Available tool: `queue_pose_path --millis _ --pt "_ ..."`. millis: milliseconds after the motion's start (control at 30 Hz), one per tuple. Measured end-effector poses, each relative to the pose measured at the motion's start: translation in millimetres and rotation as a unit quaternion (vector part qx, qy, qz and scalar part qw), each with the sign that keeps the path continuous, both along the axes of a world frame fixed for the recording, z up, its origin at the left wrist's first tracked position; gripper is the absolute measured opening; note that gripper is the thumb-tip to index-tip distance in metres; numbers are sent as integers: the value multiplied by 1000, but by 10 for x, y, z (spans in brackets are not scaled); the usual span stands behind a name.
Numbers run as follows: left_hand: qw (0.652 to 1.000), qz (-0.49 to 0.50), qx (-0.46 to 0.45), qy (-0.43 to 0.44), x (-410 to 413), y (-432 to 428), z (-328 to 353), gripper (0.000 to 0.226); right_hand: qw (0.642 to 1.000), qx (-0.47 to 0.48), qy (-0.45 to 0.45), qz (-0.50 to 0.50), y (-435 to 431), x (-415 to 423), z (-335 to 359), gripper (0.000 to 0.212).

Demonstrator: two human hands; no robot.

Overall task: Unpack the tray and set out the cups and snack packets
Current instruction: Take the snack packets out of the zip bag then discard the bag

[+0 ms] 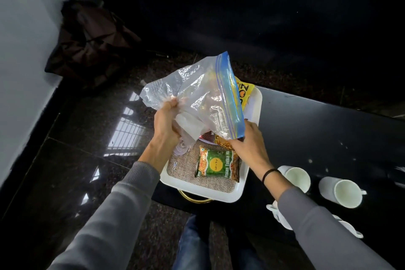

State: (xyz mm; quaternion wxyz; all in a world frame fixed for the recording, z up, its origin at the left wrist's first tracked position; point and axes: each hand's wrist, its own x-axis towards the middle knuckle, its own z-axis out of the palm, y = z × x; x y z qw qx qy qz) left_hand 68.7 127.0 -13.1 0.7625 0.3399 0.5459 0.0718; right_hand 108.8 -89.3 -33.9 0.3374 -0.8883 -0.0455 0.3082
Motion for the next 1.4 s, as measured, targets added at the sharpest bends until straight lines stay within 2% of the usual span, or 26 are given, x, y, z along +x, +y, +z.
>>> queue_pose_path --millis 100,200,267,300,433,533,600,633,700,733,767,833,867,900,967,1000,1033,1067,1133,1167,1233,1300,1400 --pt "999 -35 19 3 -10 -2 3 17 999 8 -37 -16 14 25 55 15" --pt "996 -74 45 14 10 -9 -12 16 983 64 -75 -154 -47 53 165 16" --pt "993 -102 61 19 28 -19 -12 16 956 140 -12 -258 -67 125 300 29" --pt "990 -120 69 24 43 -28 -10 18 944 174 26 -278 -84 178 342 40" --pt "977 -184 105 26 72 -109 73 23 903 278 165 -284 -135 292 521 85" --pt "953 -265 143 20 81 -176 296 22 912 280 173 -243 -164 290 713 88" --pt "930 -330 158 35 85 -222 441 28 926 234 161 -248 -184 270 847 99" --pt "915 -361 175 45 89 -250 521 25 929 216 157 -256 -212 257 903 97" --pt "886 -412 210 29 107 -326 667 18 931 225 141 -249 -273 215 1013 76" --pt "875 -433 218 14 125 -370 730 23 933 236 134 -237 -303 190 1081 69" --pt "861 -456 225 -3 148 -417 801 34 937 245 127 -216 -322 162 1161 71" --pt "824 -513 237 -26 166 -516 926 54 955 231 103 -157 -313 79 1275 97" --pt "799 -549 243 -34 187 -572 1015 54 968 202 82 -123 -297 58 1336 112" --pt "777 -582 236 -41 195 -638 1081 47 980 167 67 -90 -277 37 1371 121" --pt "740 -631 229 -38 210 -768 1228 18 990 116 70 -26 -250 -24 1474 132" --pt "731 -641 231 -31 227 -821 1301 11 991 106 80 -5 -251 -56 1507 135" --pt "729 -643 232 -26 246 -860 1360 17 991 102 82 5 -267 -77 1538 135" --pt "732 -642 228 -28 255 -886 1404 21 992 101 75 4 -290 -98 1562 133" --pt "748 -633 188 -56 280 -924 1438 14 995 99 19 -15 -351 -108 1608 119" --pt "755 -633 156 -77 285 -947 1483 10 995 93 -19 -31 -384 -101 1633 107" --pt "750 -643 123 -97 290 -1001 1531 21 990 83 -74 -82 -457 -69 1681 77" --pt "735 -657 131 -102 309 -1062 1560 26 983 81 -87 -139 -538 -34 1742 48" --pt "717 -660 199 -103 360 -1187 1578 35 976 82 -74 -188 -677 1 1805 33"
